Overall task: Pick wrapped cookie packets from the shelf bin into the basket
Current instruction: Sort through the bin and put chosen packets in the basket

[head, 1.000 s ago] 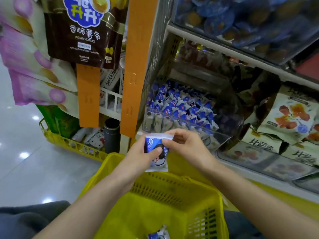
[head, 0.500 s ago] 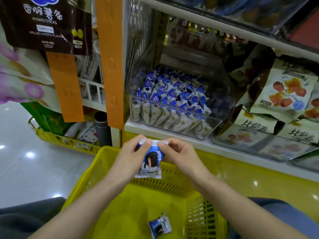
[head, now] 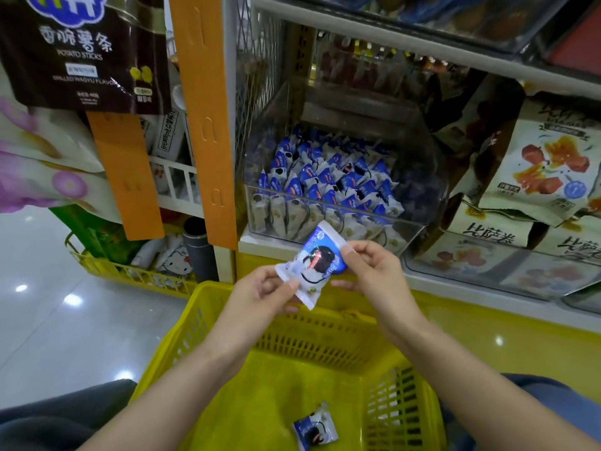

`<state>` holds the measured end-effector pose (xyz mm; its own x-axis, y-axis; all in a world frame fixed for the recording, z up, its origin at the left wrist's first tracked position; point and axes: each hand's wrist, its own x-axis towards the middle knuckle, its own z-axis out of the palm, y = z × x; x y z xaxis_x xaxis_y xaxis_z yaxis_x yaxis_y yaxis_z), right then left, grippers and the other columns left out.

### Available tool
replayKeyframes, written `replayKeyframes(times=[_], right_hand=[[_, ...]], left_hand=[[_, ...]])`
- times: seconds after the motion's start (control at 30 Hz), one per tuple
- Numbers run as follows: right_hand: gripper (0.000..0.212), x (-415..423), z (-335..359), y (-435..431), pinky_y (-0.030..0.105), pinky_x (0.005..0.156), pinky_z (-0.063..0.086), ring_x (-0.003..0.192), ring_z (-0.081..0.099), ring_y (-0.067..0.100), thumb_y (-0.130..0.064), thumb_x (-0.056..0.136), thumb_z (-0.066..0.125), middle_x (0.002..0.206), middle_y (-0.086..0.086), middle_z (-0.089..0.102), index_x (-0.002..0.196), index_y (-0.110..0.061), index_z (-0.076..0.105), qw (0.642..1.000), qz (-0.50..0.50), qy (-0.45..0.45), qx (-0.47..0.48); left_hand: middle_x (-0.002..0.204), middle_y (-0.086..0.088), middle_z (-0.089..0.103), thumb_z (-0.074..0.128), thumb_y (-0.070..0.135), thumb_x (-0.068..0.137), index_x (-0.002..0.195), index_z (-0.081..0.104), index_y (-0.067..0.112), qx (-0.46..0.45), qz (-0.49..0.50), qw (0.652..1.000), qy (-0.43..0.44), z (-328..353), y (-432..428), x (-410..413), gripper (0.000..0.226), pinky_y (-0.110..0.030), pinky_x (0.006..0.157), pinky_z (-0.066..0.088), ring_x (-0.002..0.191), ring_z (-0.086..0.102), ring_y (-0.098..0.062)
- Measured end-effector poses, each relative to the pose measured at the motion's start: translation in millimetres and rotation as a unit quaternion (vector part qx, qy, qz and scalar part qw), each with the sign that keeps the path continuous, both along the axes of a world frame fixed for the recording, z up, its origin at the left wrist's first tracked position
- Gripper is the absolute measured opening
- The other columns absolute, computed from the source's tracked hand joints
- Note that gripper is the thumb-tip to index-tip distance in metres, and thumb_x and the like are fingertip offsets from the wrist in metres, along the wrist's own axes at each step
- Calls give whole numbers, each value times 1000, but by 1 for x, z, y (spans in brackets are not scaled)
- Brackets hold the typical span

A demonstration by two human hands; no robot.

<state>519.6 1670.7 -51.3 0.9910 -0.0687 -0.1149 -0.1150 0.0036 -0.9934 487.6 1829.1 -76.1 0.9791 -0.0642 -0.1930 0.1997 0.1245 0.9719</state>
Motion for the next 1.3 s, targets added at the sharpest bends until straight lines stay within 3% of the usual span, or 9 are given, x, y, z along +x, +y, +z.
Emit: replayKeyframes(times=[0.13, 0.33, 0.43, 0.6, 0.73, 0.83, 0.97, 1.17, 1.3], right_hand=[[13, -7, -4, 2, 20, 55, 56, 62, 65, 4, 0, 92, 50, 85, 3, 61, 93, -14, 51, 997, 70, 17, -8], [40, -16, -11, 5, 27, 80, 49, 91, 60, 12, -8, 80, 69, 111, 4, 62, 111, -21, 45, 957, 205, 9, -205], [28, -18, -9, 6, 25, 74, 47, 80, 56, 0, -15, 82, 68, 103, -2, 62, 104, -22, 54, 956, 204, -20, -209], [9, -16, -11, 7, 24, 61, 48, 78, 58, 13, -13, 88, 59, 99, 7, 63, 90, -21, 56, 969, 188, 14, -160], [20, -19, -19, 10, 26, 86, 50, 96, 60, 12, -18, 88, 61, 106, 3, 64, 107, -16, 55, 956, 198, -47, -209], [4, -24, -21, 14, 17, 73, 49, 83, 60, 1, -22, 89, 58, 86, -10, 65, 92, -26, 58, 956, 162, -106, -221], [10, -25, -24, 15, 20, 64, 44, 71, 56, 2, -27, 89, 59, 72, -11, 61, 80, -22, 59, 940, 143, -154, -269], [14, -28, -15, 11, 21, 59, 43, 71, 49, 2, -37, 90, 55, 76, -15, 54, 86, -25, 61, 831, 130, -290, -457], [11, -22, -9, 5, 27, 62, 47, 71, 57, 6, -32, 89, 59, 79, -11, 62, 85, -23, 64, 864, 74, -257, -426]], left_hand=[[95, -7, 72, 53, 20, 92, 103, 62, 4, -17, 62, 998, -9, 3, 7, 4, 21, -36, 81, 53, 86, 67, -17], [76, -3, 70, 55, 17, 91, 86, 66, 6, 34, 77, 995, -58, 2, 14, 4, 16, -20, 64, 53, 69, 64, -10], [78, -5, 70, 55, 14, 90, 90, 68, 4, 38, 59, 996, -63, 1, 12, 2, 16, -17, 62, 52, 68, 63, -8], [90, -8, 73, 52, 14, 92, 96, 68, 4, -6, 57, 998, -32, -2, 11, 2, 19, -21, 71, 55, 79, 67, -12], [80, -6, 71, 53, 13, 91, 88, 69, 6, 51, 51, 996, -57, -3, 12, 2, 17, -21, 70, 53, 75, 64, -13], [66, 6, 66, 56, 12, 90, 77, 69, 15, 132, 9, 985, -112, -3, 10, 0, 18, -19, 62, 47, 65, 59, -4], [57, 6, 55, 55, 21, 90, 62, 61, 22, 167, -7, 979, -120, -5, 10, -2, 29, -27, 58, 38, 58, 48, -7], [63, -10, 49, 53, 23, 92, 67, 58, 13, 188, -21, 973, -128, -6, 10, -1, 27, -39, 62, 40, 63, 46, -22], [81, -2, 60, 56, 13, 89, 81, 56, 21, 193, 42, 971, -131, -4, 8, 2, 12, -35, 64, 53, 76, 60, -25]])
